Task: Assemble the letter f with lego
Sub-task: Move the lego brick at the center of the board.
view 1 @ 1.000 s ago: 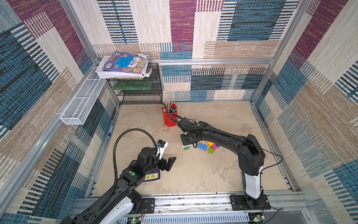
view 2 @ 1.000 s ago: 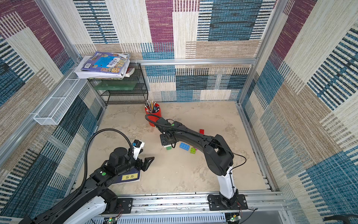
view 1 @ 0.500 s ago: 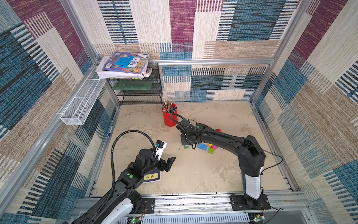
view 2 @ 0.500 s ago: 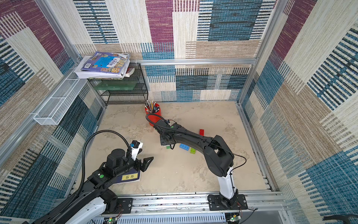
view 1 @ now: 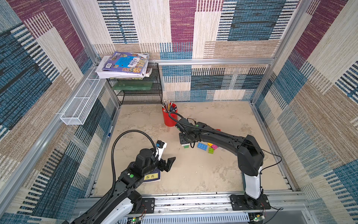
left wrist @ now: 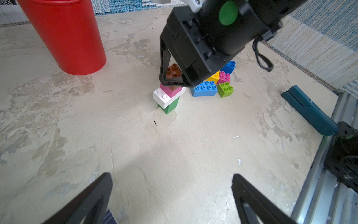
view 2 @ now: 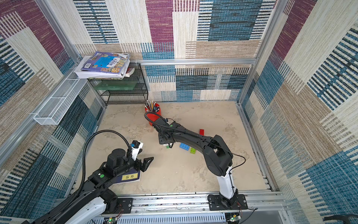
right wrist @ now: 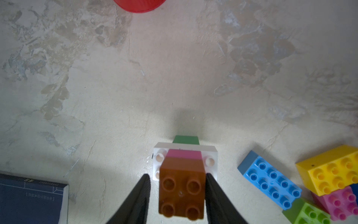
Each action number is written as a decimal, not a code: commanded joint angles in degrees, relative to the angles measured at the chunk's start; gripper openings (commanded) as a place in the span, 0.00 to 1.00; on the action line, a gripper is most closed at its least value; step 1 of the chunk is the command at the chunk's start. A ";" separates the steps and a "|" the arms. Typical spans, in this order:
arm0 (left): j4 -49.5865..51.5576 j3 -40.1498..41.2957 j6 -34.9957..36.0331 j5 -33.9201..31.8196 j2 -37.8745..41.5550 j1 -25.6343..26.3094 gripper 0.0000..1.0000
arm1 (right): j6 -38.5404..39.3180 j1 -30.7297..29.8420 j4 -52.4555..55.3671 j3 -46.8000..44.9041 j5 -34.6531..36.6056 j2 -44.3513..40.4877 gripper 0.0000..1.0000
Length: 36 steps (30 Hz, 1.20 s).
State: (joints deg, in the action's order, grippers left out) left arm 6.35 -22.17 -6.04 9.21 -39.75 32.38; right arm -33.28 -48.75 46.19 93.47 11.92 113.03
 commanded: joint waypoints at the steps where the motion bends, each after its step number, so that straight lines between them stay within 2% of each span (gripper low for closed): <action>1: -0.03 0.02 -0.20 -0.16 -0.05 0.04 0.99 | 0.85 -0.16 0.04 0.72 -0.02 -0.51 0.53; 13: -0.11 0.02 -0.28 -0.58 -0.08 0.05 0.99 | 9.37 0.25 0.50 -4.54 -1.04 -8.82 0.68; 16: -0.14 0.08 -0.28 -0.68 -0.07 0.03 0.99 | 14.01 1.35 0.11 -7.97 -2.16 -11.72 0.69; 23: -0.24 -0.02 -0.37 -1.25 -0.79 0.03 0.99 | 26.51 3.72 -2.01 -14.26 -4.55 -14.09 0.76; 29: -0.47 -0.37 -0.37 -1.57 -2.41 0.01 0.99 | 35.14 6.31 -7.72 -15.53 -7.11 -14.11 0.79; 36: -0.72 -1.37 -0.11 -0.96 -5.27 0.05 0.99 | 45.62 8.10 -8.03 -12.84 -15.67 -11.73 0.78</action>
State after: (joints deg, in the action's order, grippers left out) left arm 6.22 -22.90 -6.07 7.84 -44.31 32.38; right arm 5.74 -40.91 39.68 79.40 1.39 100.47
